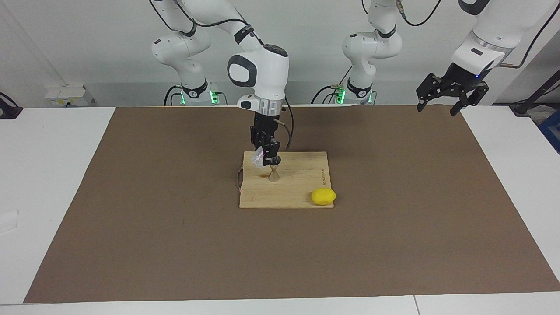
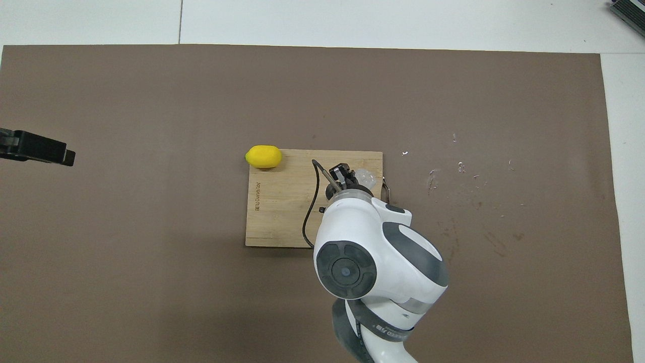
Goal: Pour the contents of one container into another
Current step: 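Tilt the glass above the dark cup with the right gripper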
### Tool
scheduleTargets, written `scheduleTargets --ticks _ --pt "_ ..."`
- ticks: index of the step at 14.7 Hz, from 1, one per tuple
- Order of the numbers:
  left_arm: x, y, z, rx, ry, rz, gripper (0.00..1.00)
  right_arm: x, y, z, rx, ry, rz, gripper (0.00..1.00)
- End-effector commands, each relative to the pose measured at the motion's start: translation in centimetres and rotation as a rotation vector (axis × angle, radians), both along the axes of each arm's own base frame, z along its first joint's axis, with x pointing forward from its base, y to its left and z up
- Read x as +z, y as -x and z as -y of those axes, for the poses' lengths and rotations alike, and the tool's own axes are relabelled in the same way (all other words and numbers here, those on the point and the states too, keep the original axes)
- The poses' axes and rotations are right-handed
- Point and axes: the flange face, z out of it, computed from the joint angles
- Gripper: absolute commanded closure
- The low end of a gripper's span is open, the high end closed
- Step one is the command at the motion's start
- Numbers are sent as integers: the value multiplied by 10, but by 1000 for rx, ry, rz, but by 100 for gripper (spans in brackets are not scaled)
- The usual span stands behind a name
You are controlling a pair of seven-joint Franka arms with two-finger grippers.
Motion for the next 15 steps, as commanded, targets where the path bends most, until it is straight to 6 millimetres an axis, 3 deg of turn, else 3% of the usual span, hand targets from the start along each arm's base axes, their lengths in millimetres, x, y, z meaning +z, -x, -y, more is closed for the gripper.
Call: scheduleTargets --ticks 1,2,3,7,11,15 --pt "9 24 10 57 -49 -6 0 6 6 6 27 6 41 94" --pt "14 31 28 72 -80 0 0 6 6 5 35 8 46 94" --pt "16 38 31 73 -93 -9 0 5 5 5 34 8 47 94" --pt "-6 49 49 58 -132 24 0 6 5 3 38 8 48 94" --pt "-12 49 36 124 -139 33 0 5 3 3 29 0 42 94" --pt "-12 48 36 124 -140 46 0 9 0 2 22 -9 44 94"
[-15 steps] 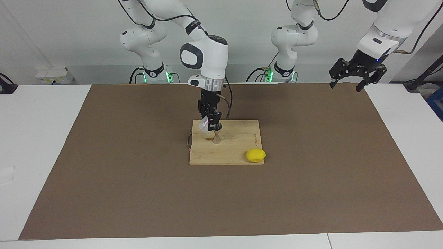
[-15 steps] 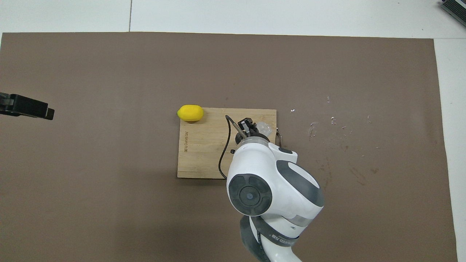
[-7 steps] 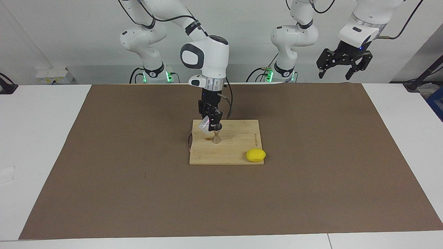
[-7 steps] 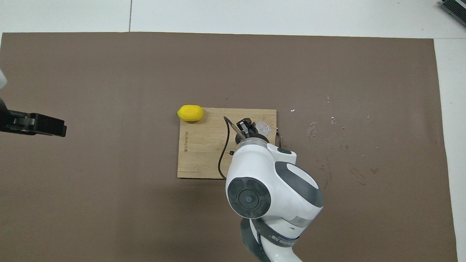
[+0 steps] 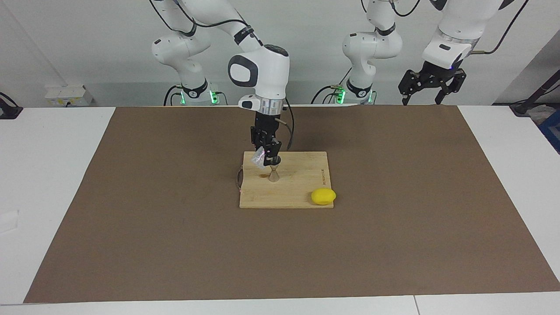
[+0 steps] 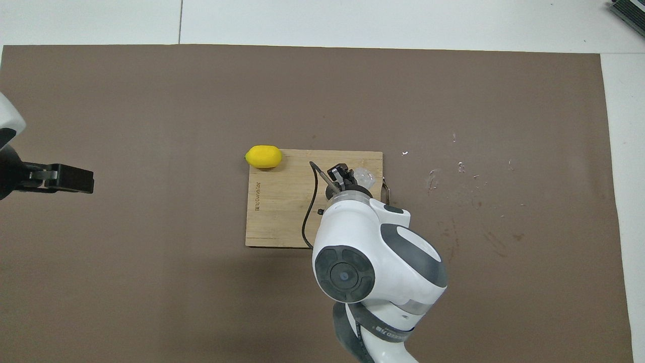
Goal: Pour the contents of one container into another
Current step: 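Tilt the glass above the dark cup with the right gripper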
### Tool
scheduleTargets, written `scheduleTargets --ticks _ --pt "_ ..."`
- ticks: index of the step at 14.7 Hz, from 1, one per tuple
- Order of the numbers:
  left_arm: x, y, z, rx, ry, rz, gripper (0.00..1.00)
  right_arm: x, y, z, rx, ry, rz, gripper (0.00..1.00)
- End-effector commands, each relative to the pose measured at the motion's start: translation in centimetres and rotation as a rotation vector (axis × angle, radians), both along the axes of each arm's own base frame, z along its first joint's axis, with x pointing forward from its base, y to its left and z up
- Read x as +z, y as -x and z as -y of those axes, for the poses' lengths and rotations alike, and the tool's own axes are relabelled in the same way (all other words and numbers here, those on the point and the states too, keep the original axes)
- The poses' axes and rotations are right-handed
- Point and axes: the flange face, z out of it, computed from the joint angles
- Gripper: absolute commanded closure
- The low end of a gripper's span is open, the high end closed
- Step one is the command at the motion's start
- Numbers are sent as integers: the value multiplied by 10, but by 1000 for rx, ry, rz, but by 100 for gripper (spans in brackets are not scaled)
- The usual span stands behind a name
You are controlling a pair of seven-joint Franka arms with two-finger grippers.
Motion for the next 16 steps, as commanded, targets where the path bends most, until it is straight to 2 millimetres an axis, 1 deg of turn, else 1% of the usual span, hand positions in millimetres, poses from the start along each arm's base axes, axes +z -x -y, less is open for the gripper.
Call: scheduleTargets --ticks 1,5,7,8,11,13,16 --pt "0 8 0 11 -18 34 0 8 0 4 -8 -28 17 94" --pt "-2 9 -4 8 -21 25 0 13 -6 1 -74 -118 -33 93" --pt "-2 9 -7 11 -22 21 0 11 -8 1 -106 -158 -63 93" --pt "-2 8 -14 24 -22 21 0 10 -10 4 -124 -178 -82 93" --pt "-2 8 -16 34 -29 21 0 8 -17 13 -132 -216 -132 91" --pt "-1 8 -11 27 -30 29 0 8 -23 19 -125 -220 -143 91" --pt "-2 8 -11 27 -31 29 0 10 -29 23 -137 -228 -140 91"
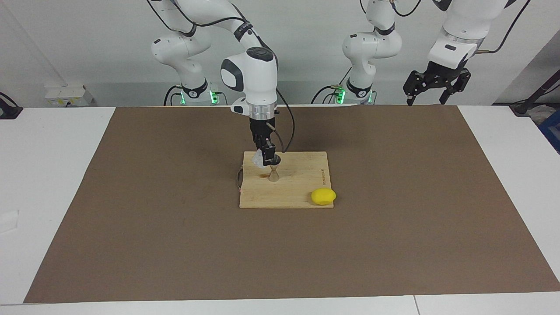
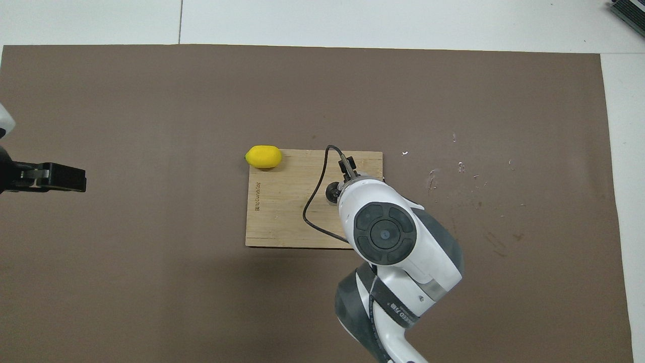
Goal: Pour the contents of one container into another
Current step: 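Carry the glass back toward its starting spot with the right gripper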
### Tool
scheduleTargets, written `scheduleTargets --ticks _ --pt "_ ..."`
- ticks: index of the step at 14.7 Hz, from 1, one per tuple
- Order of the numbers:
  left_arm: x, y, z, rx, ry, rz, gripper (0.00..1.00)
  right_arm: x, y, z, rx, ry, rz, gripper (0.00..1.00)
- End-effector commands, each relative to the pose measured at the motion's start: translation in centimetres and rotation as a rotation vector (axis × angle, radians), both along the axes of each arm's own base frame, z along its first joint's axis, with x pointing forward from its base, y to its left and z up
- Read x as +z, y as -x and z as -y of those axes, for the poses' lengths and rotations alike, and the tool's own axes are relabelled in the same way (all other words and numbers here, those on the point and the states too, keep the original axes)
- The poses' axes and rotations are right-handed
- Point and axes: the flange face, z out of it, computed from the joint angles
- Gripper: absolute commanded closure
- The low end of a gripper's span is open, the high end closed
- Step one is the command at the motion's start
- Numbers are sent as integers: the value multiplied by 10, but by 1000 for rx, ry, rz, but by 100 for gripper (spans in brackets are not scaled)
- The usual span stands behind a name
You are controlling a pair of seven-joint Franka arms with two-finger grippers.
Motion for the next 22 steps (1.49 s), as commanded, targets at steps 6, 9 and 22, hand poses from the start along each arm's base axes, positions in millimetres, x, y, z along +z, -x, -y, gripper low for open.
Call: scheduleTargets --ticks 6,9,22 --pt "-4 -4 1 8 0 76 0 -3 -29 31 -80 -198 -110 91" --pt "-4 -20 2 9 23 77 0 -11 -45 69 -187 -320 -188 92" --pt "-21 -49 10 0 35 57 0 -107 -44 274 -243 -583 -352 99"
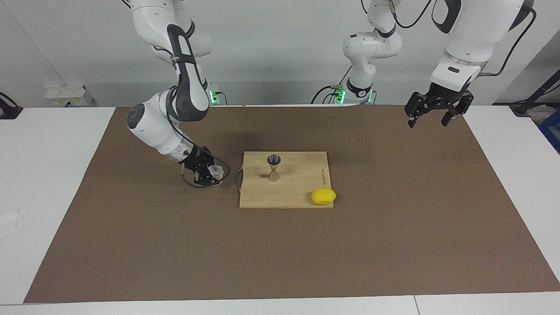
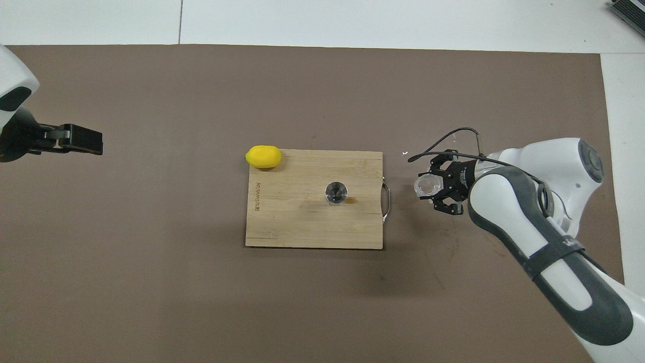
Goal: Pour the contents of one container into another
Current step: 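Carry the glass back toward its starting spot with the right gripper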
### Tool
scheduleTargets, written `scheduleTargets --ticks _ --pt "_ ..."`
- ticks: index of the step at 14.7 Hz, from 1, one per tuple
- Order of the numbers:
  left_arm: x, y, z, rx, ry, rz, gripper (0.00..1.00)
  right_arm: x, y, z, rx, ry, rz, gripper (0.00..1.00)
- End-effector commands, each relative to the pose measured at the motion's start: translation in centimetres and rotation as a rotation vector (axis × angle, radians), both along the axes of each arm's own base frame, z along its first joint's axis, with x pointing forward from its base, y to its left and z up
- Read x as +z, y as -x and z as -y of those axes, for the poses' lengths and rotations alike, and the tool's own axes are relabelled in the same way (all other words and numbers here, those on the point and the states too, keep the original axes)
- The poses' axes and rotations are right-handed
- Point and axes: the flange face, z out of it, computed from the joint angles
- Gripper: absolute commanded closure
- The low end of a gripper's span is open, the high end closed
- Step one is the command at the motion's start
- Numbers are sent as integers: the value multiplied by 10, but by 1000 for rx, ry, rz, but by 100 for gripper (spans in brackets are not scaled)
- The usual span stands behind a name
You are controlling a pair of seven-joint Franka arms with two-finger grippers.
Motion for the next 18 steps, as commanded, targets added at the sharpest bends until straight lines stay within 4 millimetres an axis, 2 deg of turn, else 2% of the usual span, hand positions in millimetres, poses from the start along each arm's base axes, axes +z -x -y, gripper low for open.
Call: scheduleTargets --ticks 1,5,7,9,10,14,16,17,18 --pt "-1 2 3 7 6 1 0 -4 3 26 2 -48 10 99" --pt "-2 3 4 5 6 -10 0 -23 5 75 -5 -124 -10 99" --pt "-1 3 4 5 6 -10 0 -32 6 83 18 -131 -1 98" --pt "-2 5 4 5 5 -18 0 -34 6 82 22 -130 -2 94" --pt "-2 5 4 5 5 -18 0 -34 6 81 24 -127 0 84" --pt "-2 5 5 4 4 -21 0 -35 7 79 40 -109 5 30" --pt "-2 5 2 5 4 -21 0 -32 8 80 49 -112 6 12" --pt "-3 5 1 5 3 -22 0 -30 9 83 57 -103 6 6" --pt "-3 7 -1 5 2 -24 0 -26 10 82 74 -95 4 5"
